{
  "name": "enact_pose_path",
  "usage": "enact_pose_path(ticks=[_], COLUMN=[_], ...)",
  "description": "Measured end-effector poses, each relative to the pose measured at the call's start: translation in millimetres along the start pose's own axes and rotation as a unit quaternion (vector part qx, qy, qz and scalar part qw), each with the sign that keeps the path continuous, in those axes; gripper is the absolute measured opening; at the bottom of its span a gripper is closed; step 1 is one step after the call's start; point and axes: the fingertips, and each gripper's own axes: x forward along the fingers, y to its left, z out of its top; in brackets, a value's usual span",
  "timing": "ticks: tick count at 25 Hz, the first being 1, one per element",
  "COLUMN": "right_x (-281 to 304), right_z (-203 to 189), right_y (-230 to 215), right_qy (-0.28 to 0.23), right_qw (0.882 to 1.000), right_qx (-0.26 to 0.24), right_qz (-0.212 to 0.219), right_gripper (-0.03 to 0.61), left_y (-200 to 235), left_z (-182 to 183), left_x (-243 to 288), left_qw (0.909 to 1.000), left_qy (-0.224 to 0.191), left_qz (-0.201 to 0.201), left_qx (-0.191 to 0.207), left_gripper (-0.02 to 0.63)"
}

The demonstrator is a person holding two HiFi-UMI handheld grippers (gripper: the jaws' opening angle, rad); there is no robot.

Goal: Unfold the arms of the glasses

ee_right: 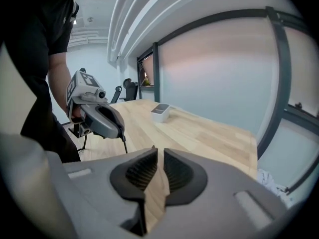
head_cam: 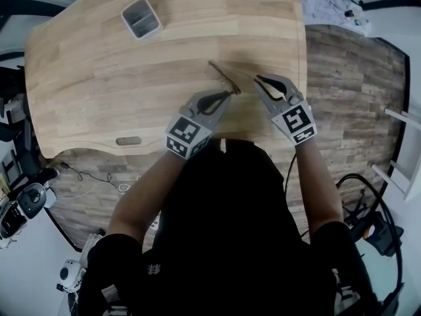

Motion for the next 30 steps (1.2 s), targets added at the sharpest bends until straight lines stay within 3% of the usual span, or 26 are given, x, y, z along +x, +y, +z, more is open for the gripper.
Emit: enact_pose_path(ticks=[6, 21, 30], right_x=[-15.3, -30.2, -24.1], right_z=[-1.4, -14.7, -12.3], right_y=[-6.0, 13.9, 23.4], right_qy=[-0.007, -0.002, 0.002], right_qw=[1.000, 1.000, 1.000], right_qx=[0.017, 0.025, 0.017], right_qz=[-0.021, -0.018, -0.005], right_gripper=[0.029, 0.029, 0.029], left_y=[-22.0, -66.4, -84.6], left_z=[-4.5, -11.4, 7.0], left_x=[2.1, 3.3, -11.5], left_qw=[0.9997, 0.9949, 0.9934], left_qy=[0.011, 0.032, -0.019], left_qz=[-0.015, -0.042, -0.068], left_qx=[0.017, 0.086, 0.090], left_gripper=[0.023, 0.028, 0.039])
